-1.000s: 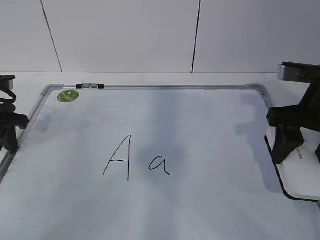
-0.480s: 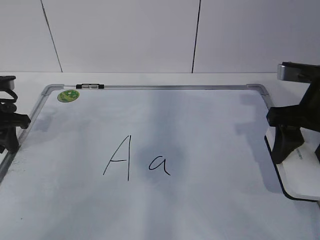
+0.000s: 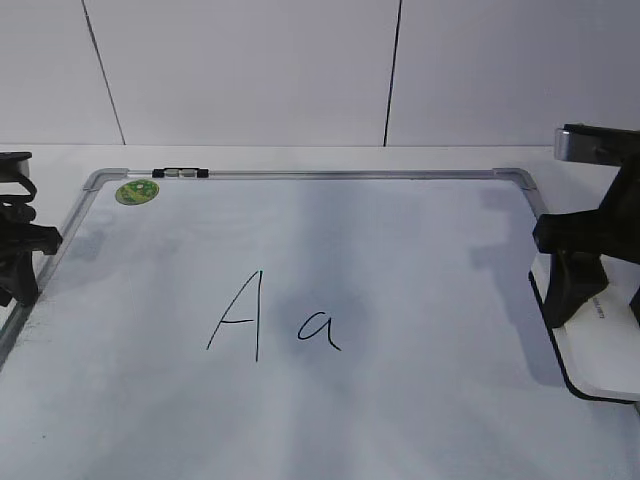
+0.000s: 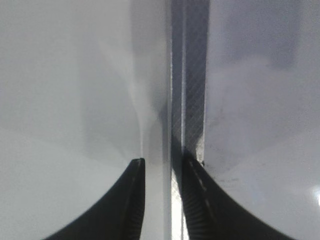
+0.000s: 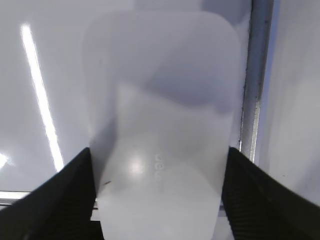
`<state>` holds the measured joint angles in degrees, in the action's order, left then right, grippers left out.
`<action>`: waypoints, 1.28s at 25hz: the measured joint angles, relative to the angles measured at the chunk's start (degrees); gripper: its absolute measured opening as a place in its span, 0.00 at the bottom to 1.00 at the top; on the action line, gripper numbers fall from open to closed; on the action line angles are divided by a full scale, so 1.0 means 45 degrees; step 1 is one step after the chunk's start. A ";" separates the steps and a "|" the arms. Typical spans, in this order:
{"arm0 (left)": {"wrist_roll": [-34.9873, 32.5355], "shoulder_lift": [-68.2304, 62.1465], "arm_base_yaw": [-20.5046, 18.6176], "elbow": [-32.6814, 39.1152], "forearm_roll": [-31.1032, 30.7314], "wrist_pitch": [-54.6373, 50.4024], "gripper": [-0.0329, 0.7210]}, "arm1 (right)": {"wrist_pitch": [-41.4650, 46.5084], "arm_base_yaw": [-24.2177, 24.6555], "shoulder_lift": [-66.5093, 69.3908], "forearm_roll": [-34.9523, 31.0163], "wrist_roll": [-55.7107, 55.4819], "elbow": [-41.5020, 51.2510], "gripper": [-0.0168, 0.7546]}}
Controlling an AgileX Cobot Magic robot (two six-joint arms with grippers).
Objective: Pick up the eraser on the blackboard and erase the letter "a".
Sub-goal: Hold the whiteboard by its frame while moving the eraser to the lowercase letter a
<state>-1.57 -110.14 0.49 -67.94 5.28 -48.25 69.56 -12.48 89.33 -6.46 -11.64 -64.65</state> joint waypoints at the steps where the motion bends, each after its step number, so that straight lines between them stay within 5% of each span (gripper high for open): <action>1: 0.0000 0.0000 0.0000 -0.0009 0.0000 0.0000 0.29 | 0.0000 0.0000 0.0000 0.0000 0.0000 0.0000 0.76; 7: 0.0109 0.0000 0.0000 -0.0029 0.0210 -0.0060 0.07 | 0.0000 0.0000 0.0000 0.0000 0.0000 0.0000 0.76; 21: 0.0109 -0.0006 0.0000 -0.0029 0.0234 -0.0117 0.06 | 0.0028 -0.0089 0.0304 0.0000 0.0350 -0.0360 0.76; 32: 0.0109 -0.0006 0.0000 -0.0029 0.0243 -0.0161 0.06 | 0.0028 -0.2076 0.2208 0.0470 0.0510 -0.2067 0.76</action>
<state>-1.08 -110.17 0.49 -68.07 6.38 -48.98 69.68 -21.82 99.27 -4.35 -9.34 -73.95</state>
